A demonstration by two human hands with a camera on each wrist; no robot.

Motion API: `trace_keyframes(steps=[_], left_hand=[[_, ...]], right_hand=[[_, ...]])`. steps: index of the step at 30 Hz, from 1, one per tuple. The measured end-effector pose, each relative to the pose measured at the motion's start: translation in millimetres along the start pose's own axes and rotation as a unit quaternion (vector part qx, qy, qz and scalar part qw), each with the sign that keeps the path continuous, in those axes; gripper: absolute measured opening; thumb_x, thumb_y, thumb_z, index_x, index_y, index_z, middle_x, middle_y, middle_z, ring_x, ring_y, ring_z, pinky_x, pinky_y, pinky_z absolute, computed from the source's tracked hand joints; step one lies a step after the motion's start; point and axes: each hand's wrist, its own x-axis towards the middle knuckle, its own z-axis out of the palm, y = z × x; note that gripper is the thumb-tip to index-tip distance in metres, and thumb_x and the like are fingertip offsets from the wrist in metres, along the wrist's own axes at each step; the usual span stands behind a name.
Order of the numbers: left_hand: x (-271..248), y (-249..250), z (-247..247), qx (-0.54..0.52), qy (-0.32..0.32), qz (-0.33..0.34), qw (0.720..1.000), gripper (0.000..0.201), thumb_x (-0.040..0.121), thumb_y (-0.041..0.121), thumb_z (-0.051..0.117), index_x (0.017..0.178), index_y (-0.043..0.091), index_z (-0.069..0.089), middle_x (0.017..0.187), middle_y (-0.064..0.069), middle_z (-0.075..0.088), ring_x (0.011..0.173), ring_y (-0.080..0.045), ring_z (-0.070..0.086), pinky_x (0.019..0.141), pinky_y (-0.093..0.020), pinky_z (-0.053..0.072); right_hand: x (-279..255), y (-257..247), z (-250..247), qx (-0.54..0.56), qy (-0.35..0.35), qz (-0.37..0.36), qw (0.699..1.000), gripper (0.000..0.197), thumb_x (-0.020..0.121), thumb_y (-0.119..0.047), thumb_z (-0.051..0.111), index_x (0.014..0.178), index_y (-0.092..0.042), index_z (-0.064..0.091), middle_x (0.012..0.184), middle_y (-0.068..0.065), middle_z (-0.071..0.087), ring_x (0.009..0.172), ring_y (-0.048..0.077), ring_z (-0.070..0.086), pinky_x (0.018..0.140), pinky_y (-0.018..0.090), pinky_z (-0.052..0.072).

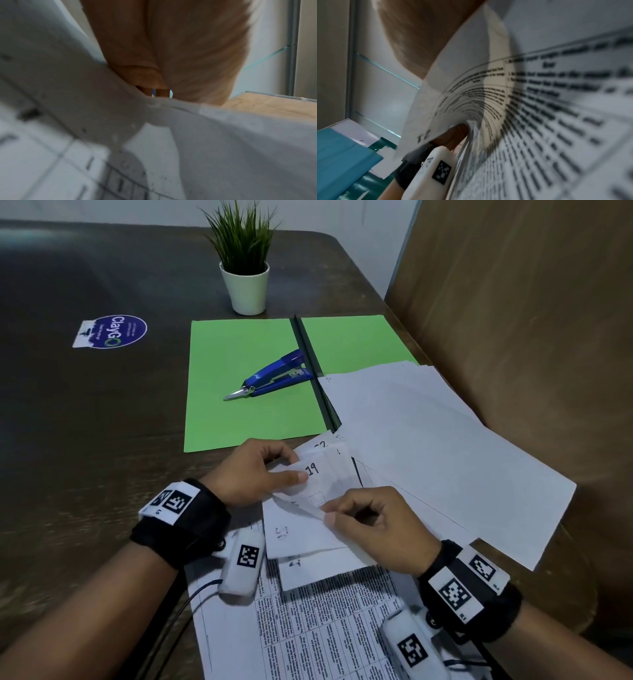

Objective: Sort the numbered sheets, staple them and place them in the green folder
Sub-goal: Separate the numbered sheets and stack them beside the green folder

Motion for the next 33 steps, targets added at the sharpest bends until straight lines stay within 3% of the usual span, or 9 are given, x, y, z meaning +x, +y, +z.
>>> trace_keyframes(steps=[4, 7, 11, 15, 18, 20, 25, 30, 33], left_hand=[[0, 1, 0, -0.003, 0.017, 0.017, 1.0, 0.016, 0.08, 0.017, 0.083, 0.074, 0.006, 0.073, 0.075, -0.004, 0.076, 0.067, -0.009, 0.065, 0.074, -0.027, 0.052], [0, 0, 0, 0.005, 0.009, 0.031, 0.999, 0.017, 0.083, 0.017, 0.08, 0.072, 0.006, 0.075, 0.075, -0.006, 0.075, 0.067, -0.01, 0.065, 0.075, -0.027, 0.052], [1, -3, -1, 0.018, -0.005, 0.045, 0.999, 0.022, 0.088, 0.023, 0.075, 0.07, 0.01, 0.074, 0.073, -0.003, 0.072, 0.068, -0.01, 0.062, 0.076, -0.031, 0.051], [0, -3, -1, -0.008, -0.01, 0.022, 1.0, 0.052, 0.098, 0.043, 0.06, 0.07, 0.0, 0.067, 0.073, -0.021, 0.063, 0.069, -0.015, 0.055, 0.079, -0.032, 0.046], [-1, 1, 0, -0.048, -0.02, -0.034, 0.998, 0.046, 0.103, 0.038, 0.051, 0.084, 0.008, 0.081, 0.091, 0.0, 0.079, 0.087, -0.003, 0.07, 0.1, -0.034, 0.048], [-1, 4, -1, -0.049, -0.017, -0.04, 0.998, 0.044, 0.104, 0.035, 0.05, 0.086, 0.01, 0.082, 0.093, 0.004, 0.08, 0.087, 0.002, 0.07, 0.107, -0.034, 0.045], [0, 2, -3, -0.029, -0.011, -0.03, 0.999, 0.028, 0.096, 0.033, 0.065, 0.079, 0.017, 0.081, 0.087, -0.003, 0.078, 0.081, -0.007, 0.066, 0.095, -0.038, 0.05], [2, 0, -2, 0.006, 0.011, -0.006, 1.0, 0.011, 0.083, 0.025, 0.081, 0.077, 0.016, 0.077, 0.078, 0.006, 0.076, 0.072, -0.007, 0.064, 0.08, -0.035, 0.052], [2, -1, -3, 0.007, 0.014, 0.004, 1.0, 0.01, 0.08, 0.024, 0.083, 0.074, 0.017, 0.078, 0.079, 0.002, 0.077, 0.076, -0.018, 0.067, 0.087, -0.043, 0.055]], right_hand=[[5, 1, 2, -0.002, 0.094, 0.003, 0.996, 0.005, 0.088, -0.024, 0.075, 0.092, -0.023, 0.072, 0.07, -0.005, 0.067, 0.061, 0.005, 0.055, 0.061, 0.019, 0.045], [8, 11, 1, -0.005, 0.132, 0.022, 0.991, 0.023, 0.084, -0.018, 0.079, 0.105, -0.022, 0.072, 0.073, -0.005, 0.064, 0.063, 0.006, 0.055, 0.065, 0.02, 0.047], [7, 12, 0, -0.064, 0.13, 0.003, 0.989, 0.013, 0.079, -0.017, 0.083, 0.088, -0.023, 0.075, 0.076, -0.004, 0.064, 0.061, 0.004, 0.053, 0.063, 0.018, 0.046], [9, 14, 0, -0.121, 0.127, -0.028, 0.984, 0.016, 0.079, -0.018, 0.083, 0.068, -0.019, 0.072, 0.07, -0.01, 0.063, 0.058, 0.005, 0.053, 0.059, 0.017, 0.041], [6, 15, -1, -0.142, 0.09, -0.051, 0.984, 0.018, 0.084, -0.018, 0.079, 0.067, -0.019, 0.072, 0.067, -0.014, 0.061, 0.057, 0.006, 0.053, 0.057, 0.019, 0.04], [4, 14, 0, -0.153, 0.067, -0.068, 0.984, 0.016, 0.086, -0.016, 0.076, 0.07, -0.018, 0.072, 0.067, -0.016, 0.059, 0.059, 0.005, 0.053, 0.058, 0.016, 0.038], [3, 13, 0, -0.168, 0.054, -0.097, 0.979, 0.016, 0.088, -0.014, 0.072, 0.074, -0.019, 0.069, 0.07, -0.017, 0.058, 0.062, 0.006, 0.054, 0.06, 0.015, 0.039], [1, 9, 3, -0.12, 0.053, -0.073, 0.989, 0.01, 0.089, -0.025, 0.07, 0.082, -0.021, 0.077, 0.072, -0.016, 0.069, 0.063, 0.005, 0.06, 0.061, 0.016, 0.043], [2, 4, 3, -0.07, 0.085, -0.048, 0.993, 0.017, 0.093, -0.029, 0.069, 0.082, -0.02, 0.078, 0.066, -0.008, 0.068, 0.058, 0.004, 0.055, 0.057, 0.02, 0.044]])
